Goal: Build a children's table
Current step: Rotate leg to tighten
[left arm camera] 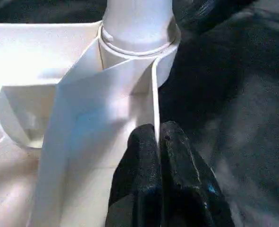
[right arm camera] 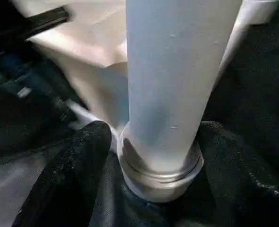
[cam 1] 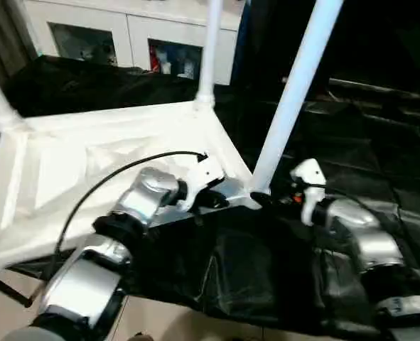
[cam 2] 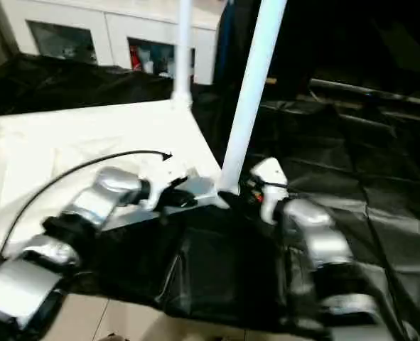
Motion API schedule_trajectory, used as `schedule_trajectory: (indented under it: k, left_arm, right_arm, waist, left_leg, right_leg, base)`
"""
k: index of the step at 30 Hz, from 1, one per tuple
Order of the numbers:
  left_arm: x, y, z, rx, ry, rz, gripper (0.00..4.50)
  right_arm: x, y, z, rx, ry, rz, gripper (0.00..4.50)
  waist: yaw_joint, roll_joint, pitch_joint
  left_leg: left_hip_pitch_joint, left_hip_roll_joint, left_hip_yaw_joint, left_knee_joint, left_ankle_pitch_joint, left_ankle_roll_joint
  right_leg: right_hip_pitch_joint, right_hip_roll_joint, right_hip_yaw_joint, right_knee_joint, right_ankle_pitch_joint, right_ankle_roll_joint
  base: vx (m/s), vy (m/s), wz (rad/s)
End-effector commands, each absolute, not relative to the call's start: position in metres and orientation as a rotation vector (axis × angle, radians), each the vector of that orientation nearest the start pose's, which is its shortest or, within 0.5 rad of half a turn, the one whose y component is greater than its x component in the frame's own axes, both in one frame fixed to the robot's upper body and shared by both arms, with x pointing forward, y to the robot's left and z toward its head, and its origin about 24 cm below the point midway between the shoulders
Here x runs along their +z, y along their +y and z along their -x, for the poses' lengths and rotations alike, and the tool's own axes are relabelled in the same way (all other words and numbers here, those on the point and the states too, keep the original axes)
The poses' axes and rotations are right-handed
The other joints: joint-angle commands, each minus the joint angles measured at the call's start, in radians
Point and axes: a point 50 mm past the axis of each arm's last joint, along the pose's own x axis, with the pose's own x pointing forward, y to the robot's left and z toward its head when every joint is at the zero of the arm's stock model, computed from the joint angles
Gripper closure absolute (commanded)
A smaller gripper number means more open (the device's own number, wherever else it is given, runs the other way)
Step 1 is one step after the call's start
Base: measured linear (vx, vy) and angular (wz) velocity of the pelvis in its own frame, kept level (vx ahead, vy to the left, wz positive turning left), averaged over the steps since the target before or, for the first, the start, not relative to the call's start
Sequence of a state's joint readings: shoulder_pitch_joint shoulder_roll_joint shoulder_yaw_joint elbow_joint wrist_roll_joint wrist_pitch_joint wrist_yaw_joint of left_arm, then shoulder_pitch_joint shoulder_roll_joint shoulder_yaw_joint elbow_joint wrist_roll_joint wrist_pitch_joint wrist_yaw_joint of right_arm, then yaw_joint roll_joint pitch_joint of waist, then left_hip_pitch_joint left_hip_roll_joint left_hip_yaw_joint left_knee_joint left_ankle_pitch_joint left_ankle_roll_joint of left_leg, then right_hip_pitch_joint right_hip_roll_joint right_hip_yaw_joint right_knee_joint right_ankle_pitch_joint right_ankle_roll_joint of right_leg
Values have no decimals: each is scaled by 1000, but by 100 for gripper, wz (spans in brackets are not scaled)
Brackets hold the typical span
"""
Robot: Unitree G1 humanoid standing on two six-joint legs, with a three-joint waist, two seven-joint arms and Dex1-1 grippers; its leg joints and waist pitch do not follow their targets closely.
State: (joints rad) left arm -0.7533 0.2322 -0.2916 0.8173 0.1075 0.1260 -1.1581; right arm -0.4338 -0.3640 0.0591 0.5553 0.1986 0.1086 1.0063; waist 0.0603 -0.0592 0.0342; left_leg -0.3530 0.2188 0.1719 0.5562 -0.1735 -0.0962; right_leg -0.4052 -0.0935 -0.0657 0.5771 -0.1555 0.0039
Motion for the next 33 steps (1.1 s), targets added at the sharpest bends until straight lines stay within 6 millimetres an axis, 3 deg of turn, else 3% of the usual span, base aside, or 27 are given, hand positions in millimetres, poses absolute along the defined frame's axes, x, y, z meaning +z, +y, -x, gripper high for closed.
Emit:
schedule_trajectory:
  k: [1,2,3,4,6,10,11,12,14,20,23,25,26,28,29,31,33]
  left_arm:
    - [45,95,-324,-1469,567,-384,450]
    - [45,96,-323,-1480,574,-382,450]
    - [45,102,-320,-1523,608,-373,450]
    - [45,104,-318,-1536,622,-372,450]
    - [45,106,-318,-1543,630,-369,450]
    - [46,109,-317,-1556,646,-357,450]
    - [46,110,-316,-1560,646,-353,450]
    - [47,110,-316,-1561,645,-352,450]
    - [47,111,-316,-1560,643,-352,450]
    - [48,108,-319,-1519,611,-358,450]
    - [48,103,-328,-1418,572,-375,450]
    - [48,100,-336,-1311,551,-388,450]
    - [47,98,-341,-1233,540,-395,450]
    - [47,94,-345,-1165,532,-397,450]
    - [47,86,-350,-1090,517,-387,450]
    - [47,84,-351,-1067,512,-380,450]
    - [46,68,-353,-1007,493,-357,450]
  right_arm:
    - [48,-174,-305,1063,296,58,135]
    - [48,-174,-305,1071,298,60,135]
    - [51,-177,-303,1106,308,69,135]
    - [51,-177,-302,1121,314,76,135]
    - [51,-177,-302,1132,319,83,135]
    - [48,-173,-298,1176,343,88,135]
    - [46,-170,-296,1197,352,81,135]
    - [46,-169,-295,1206,357,71,159]
    - [45,-168,-294,1211,360,61,166]
    - [41,-163,-292,1195,360,23,219]
    - [33,-161,-297,1060,358,29,235]
    - [22,-161,-304,894,378,31,243]
    - [14,-160,-308,784,397,23,246]
    - [7,-157,-309,699,414,-5,251]
    - [0,-153,-313,562,433,-32,253]
    - [-2,-152,-314,514,442,-42,253]
    - [-10,-142,-318,355,472,-89,254]
  waist:
    - [5,-2,-48]
    - [7,0,-53]
    - [14,5,-57]
    - [15,4,-56]
    - [22,6,-56]
    - [29,8,-53]
    - [29,3,-51]
    - [31,4,-50]
    - [31,5,-50]
    - [29,4,-52]
    - [26,3,-49]
    - [19,6,-44]
    - [17,4,-45]
    - [13,3,-46]
    - [8,5,-42]
    - [1,3,-45]
    - [-6,9,-43]
  left_leg:
    - [-5,10,9,-62,-275,74]
    - [-4,12,10,-58,-248,69]
    - [5,14,14,-54,-208,71]
    - [1,14,15,-52,-167,81]
    - [0,14,16,-51,-151,85]
    - [5,16,20,-52,-186,69]
    - [5,16,20,-53,-209,61]
    - [5,16,20,-55,-227,54]
    - [5,16,19,-56,-243,45]
    - [3,14,17,-55,-224,38]
    - [4,12,16,-58,-250,31]
    - [8,10,15,-61,-295,6]
    - [10,7,12,-61,-321,-10]
    - [7,6,8,-64,-323,-15]
    - [14,6,9,-63,-354,-16]
    - [9,4,4,-65,-363,-19]
    - [12,3,3,-64,-384,-17]
  right_leg:
    - [44,-41,31,-69,-299,-207]
    - [47,-43,32,-63,-263,-218]
    - [45,-41,33,-53,-177,-245]
    - [49,-35,32,-41,-92,-268]
    - [53,-35,30,-35,-54,-279]
    - [51,-35,30,-37,-91,-281]
    - [51,-35,30,-42,-127,-270]
    - [51,-38,31,-45,-163,-258]
    - [50,-40,32,-49,-203,-244]
    - [50,-38,33,-47,-177,-235]
    - [48,-39,32,-53,-227,-221]
    - [37,-40,32,-64,-321,-198]
    - [38,-42,30,-70,-392,-175]
    - [41,-41,29,-72,-413,-158]
    - [30,-40,29,-81,-453,-142]
    - [34,-39,26,-83,-474,-132]
    - [25,-39,26,-89,-487,-127]
  base:
    - [0,0,0]
    - [59,-22,4]
    - [59,-22,4]
    - [61,-6,3]
    - [0,0,0]
    - [0,0,0]
    - [0,0,0]
    - [0,0,0]
    - [0,0,0]
    - [0,0,0]
    - [0,0,0]
    - [0,0,0]
    - [0,0,0]
    - [0,0,0]
    - [0,0,0]
    - [0,0,0]
    - [0,0,0]
